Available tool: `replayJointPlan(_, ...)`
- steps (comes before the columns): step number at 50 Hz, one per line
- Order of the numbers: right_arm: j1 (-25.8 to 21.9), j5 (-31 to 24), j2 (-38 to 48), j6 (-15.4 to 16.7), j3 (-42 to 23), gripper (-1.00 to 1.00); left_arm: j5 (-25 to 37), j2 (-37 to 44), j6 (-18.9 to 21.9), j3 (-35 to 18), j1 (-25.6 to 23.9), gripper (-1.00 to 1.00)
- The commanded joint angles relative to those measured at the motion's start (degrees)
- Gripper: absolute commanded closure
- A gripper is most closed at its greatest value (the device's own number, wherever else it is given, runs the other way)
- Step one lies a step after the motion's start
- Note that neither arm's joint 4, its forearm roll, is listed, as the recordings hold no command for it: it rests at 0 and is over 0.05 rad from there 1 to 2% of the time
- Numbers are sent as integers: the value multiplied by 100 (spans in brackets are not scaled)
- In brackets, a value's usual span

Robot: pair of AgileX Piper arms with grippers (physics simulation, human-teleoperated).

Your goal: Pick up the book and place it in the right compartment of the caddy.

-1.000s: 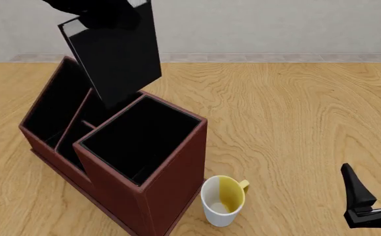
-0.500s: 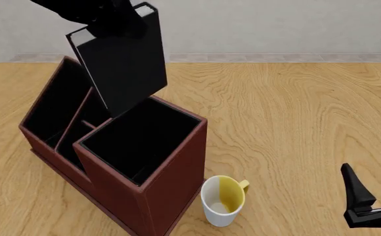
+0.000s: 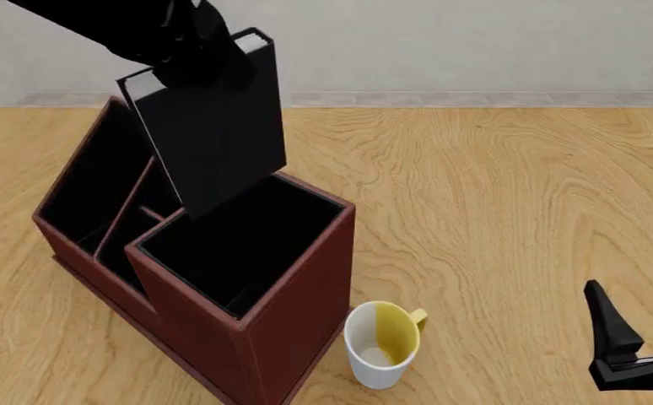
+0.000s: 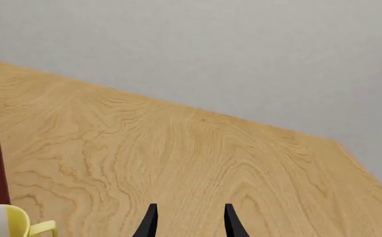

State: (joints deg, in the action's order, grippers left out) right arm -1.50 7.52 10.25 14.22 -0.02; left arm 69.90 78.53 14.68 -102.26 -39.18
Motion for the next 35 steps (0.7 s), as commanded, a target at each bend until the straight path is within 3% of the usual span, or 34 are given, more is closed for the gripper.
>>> replayJointPlan(1, 2, 9, 14, 26, 0, -100, 0, -73, 87, 67, -42, 100)
replayJointPlan(35, -3, 29, 54, 96, 1, -100, 0, -218, -48, 336, -340, 100)
